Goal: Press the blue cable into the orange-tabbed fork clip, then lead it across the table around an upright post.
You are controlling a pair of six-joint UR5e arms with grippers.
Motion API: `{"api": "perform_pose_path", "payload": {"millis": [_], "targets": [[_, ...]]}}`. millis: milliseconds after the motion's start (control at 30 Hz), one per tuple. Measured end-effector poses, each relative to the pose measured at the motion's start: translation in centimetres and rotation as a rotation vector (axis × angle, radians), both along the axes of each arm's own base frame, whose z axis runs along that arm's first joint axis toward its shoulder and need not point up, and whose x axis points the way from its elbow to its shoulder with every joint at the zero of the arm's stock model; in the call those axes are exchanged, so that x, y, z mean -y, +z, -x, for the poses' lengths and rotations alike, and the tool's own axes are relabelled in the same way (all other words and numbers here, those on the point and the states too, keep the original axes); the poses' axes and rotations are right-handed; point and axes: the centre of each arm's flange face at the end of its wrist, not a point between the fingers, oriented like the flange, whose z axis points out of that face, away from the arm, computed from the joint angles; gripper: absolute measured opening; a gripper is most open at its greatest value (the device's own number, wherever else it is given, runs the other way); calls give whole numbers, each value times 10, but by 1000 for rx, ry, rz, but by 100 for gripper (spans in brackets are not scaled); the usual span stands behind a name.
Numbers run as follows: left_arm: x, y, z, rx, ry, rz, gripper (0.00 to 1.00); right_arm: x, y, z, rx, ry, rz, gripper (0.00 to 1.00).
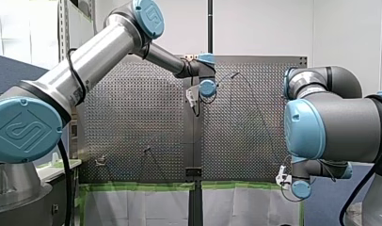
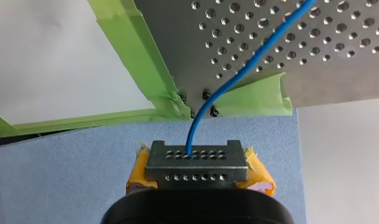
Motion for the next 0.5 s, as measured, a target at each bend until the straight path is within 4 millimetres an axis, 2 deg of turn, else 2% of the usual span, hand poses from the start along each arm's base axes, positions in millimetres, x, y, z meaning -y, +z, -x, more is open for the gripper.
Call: {"api": "perform_pose_path", "payload": {"millis": [500], "targets": [[3,-1,7,-50,-75,19,100,-1,-1,0,-4,3,-6,0]]}}
